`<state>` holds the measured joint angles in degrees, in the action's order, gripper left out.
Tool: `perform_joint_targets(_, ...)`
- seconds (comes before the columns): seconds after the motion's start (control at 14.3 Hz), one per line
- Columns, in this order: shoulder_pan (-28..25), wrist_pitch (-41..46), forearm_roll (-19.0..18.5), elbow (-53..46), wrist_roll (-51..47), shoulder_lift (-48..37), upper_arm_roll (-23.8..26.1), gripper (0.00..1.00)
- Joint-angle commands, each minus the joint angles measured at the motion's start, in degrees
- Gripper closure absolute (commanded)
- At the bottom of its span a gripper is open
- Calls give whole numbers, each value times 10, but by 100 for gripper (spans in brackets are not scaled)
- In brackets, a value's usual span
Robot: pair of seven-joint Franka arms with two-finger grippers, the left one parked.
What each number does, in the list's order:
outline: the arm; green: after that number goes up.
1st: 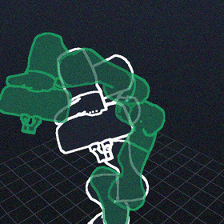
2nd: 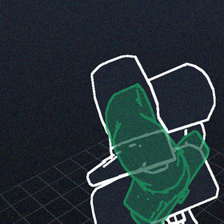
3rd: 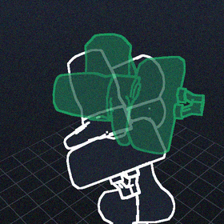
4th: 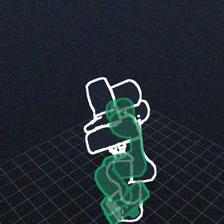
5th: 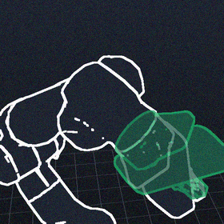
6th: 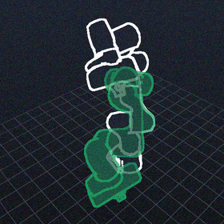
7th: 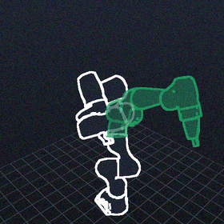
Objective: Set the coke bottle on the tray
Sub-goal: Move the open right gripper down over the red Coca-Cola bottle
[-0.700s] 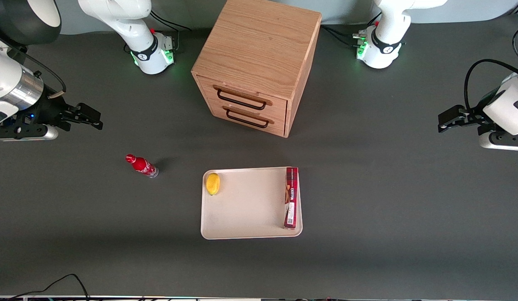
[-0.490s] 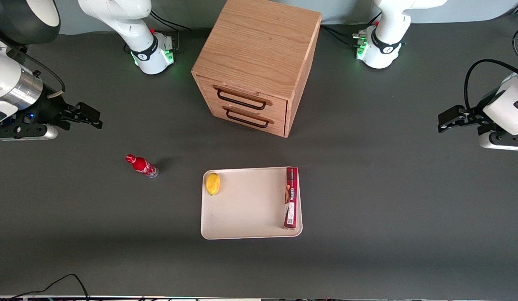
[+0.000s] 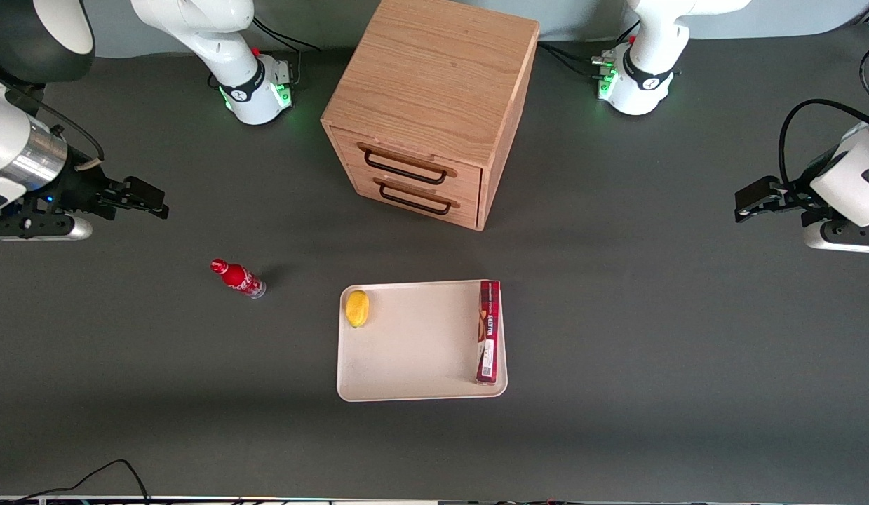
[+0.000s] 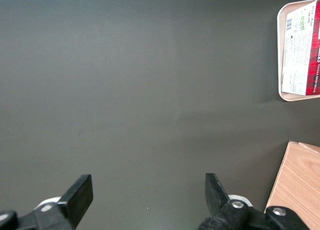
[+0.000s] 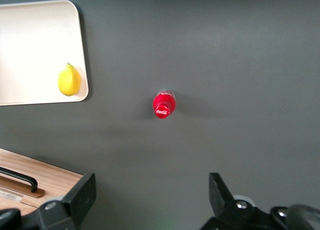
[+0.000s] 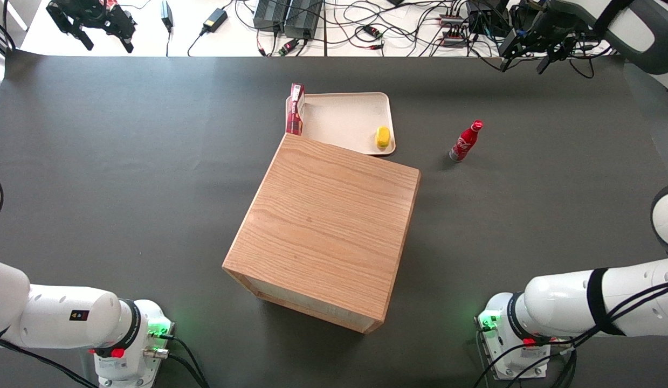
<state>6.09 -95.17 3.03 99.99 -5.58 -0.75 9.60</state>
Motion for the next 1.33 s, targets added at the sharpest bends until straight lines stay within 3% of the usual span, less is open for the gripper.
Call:
perform_joint_targets(0.0, 0, -45, 7, 25, 3, 34, 15, 0)
perform_joint_targets(0.28, 9, -183, 7, 164, 49, 1, 16, 0)
perform_joint_targets(0.63, 14, -299, 6, 244, 60, 3, 18, 0)
perform_joint_targets(1.26, 16, -431, -38, 302, 62, 37, 28, 1)
